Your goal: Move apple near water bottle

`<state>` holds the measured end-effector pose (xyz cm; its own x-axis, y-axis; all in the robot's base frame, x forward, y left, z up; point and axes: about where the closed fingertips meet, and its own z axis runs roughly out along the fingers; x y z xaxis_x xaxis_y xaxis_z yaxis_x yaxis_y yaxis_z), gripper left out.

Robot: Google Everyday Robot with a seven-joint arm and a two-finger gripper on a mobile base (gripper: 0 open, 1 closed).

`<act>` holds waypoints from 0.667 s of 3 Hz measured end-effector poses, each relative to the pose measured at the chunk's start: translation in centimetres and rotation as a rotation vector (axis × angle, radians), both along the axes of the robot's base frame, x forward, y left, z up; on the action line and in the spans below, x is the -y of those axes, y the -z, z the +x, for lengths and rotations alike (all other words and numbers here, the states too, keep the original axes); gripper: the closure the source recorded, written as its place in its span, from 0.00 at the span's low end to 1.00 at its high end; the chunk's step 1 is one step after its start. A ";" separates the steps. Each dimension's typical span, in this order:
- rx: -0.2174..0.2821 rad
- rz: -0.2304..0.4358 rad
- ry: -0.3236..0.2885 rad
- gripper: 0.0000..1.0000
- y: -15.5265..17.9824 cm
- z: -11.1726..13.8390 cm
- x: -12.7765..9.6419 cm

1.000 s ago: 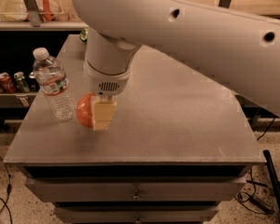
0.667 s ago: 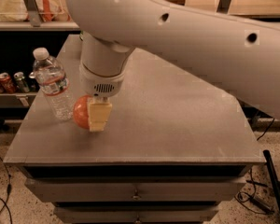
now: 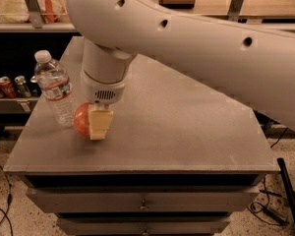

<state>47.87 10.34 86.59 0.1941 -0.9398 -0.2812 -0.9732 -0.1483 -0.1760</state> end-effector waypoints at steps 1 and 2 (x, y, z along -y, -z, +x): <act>-0.012 0.005 0.004 0.59 0.4 0.2 -0.2; -0.020 0.007 0.007 0.36 0.6 0.2 -0.3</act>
Offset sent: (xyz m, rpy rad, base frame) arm 0.0048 0.0030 -0.0086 0.0112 0.0309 -0.0146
